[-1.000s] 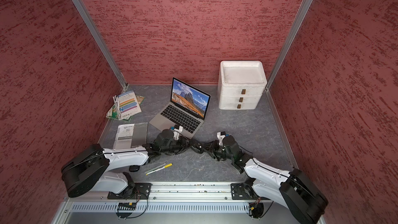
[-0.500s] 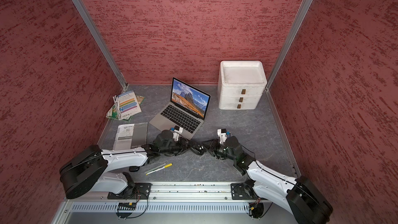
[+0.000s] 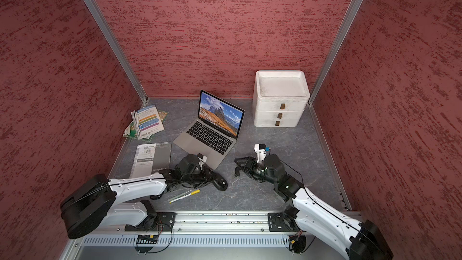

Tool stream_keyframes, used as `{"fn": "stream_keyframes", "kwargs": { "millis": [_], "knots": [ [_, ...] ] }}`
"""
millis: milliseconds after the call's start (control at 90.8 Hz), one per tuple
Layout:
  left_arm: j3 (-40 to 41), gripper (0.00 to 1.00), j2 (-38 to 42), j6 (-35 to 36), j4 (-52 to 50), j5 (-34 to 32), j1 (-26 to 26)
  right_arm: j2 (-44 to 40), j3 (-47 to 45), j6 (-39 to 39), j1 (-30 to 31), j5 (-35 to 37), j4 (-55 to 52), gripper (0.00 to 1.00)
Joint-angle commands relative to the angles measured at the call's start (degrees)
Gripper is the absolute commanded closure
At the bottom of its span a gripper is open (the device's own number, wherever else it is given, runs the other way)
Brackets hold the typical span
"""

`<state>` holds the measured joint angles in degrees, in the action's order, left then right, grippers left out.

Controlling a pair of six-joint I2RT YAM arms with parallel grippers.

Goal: Insert the wireless mouse receiver into the laptop
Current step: Place the mouse at the center of the board.

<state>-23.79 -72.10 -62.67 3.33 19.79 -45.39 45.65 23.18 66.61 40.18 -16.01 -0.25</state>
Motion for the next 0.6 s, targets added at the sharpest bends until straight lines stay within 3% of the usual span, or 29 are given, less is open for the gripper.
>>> {"fn": "stream_keyframes", "kwargs": {
  "millis": [0,176,386,474,584],
  "knots": [
    [-2.2,0.95,2.0,6.1,-10.4,-1.1,2.2,4.7,8.2,-12.8,0.7,4.8,-25.2,0.58],
    [-2.2,0.69,0.6,10.4,-13.5,-0.3,4.0,14.4,14.7,-17.3,4.2,8.2,-31.2,0.54],
    [-4.0,0.22,4.8,17.5,-24.0,-9.7,4.3,16.1,16.0,-17.5,4.5,9.4,-28.9,0.49],
    [-7.0,0.03,8.6,21.8,-31.2,-16.6,3.5,14.7,16.2,-17.9,4.2,9.7,-29.4,0.46],
    [-11.2,0.0,12.3,30.9,-33.6,-26.1,-0.7,12.9,16.0,-19.5,1.7,8.9,-30.7,0.42]
  ]
}}
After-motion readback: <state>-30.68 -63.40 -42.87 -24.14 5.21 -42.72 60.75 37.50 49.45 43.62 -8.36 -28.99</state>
